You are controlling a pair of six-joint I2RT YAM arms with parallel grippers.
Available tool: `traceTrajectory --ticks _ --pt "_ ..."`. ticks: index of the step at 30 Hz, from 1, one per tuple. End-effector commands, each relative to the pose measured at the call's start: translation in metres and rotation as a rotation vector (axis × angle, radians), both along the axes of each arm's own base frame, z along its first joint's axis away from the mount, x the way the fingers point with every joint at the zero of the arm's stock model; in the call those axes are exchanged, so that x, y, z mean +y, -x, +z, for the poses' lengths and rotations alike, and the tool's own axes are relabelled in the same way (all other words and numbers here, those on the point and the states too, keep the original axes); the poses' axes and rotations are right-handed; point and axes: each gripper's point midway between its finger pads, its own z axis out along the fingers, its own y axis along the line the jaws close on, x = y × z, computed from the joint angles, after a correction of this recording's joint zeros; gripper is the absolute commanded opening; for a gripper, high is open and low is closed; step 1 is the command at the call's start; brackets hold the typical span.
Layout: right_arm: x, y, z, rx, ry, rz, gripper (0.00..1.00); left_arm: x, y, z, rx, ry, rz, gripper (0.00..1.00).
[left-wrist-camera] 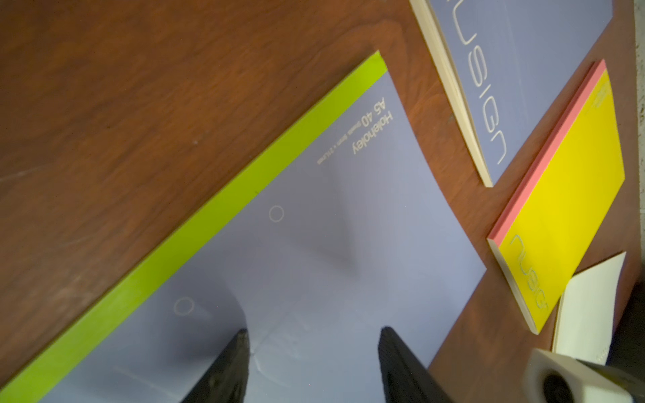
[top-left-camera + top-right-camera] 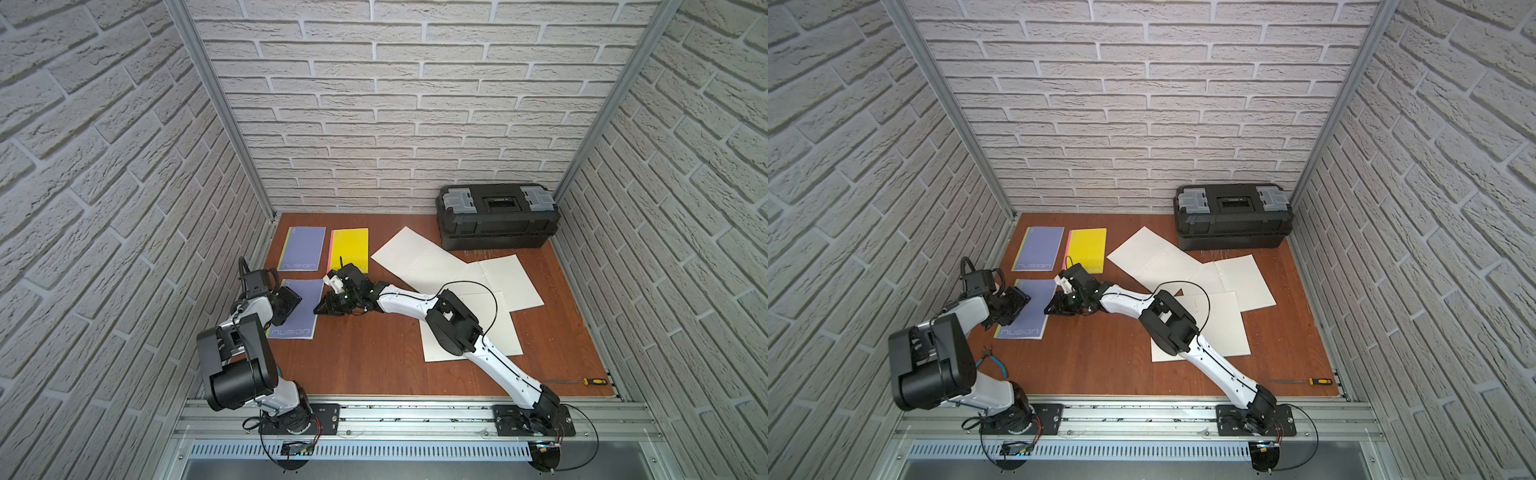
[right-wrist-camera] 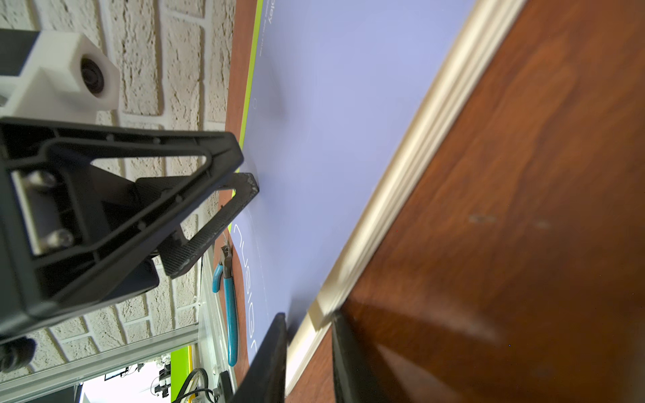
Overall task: Close the notebook
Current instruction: Move the notebook to the center of the board.
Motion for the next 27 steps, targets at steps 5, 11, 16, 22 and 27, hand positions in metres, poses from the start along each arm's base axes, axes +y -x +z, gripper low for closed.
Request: traceTrajectory --ticks 5,11,16,22,27 --pt "-0.005 -0.003 -0.024 0.023 0.04 -0.018 0.25 0.001 0.008 0.007 0.008 -0.015 0.004 0.61" --pt "-0.011 -0.008 -0.016 -0.02 0.051 -0.041 0.27 0.001 0.003 0.015 -0.013 -0.019 -0.012 0.61" --pt "-0.021 -0.021 0.004 -0.075 0.049 -0.062 0.29 0.001 0.002 0.024 -0.037 -0.027 -0.012 0.62" --pt "-0.031 -0.029 0.035 -0.145 0.055 -0.069 0.31 0.002 0.002 0.038 -0.06 -0.044 -0.012 0.63" --pt "-0.043 -0.031 0.065 -0.207 0.048 -0.087 0.32 -0.002 0.002 0.051 -0.088 -0.052 -0.023 0.63"
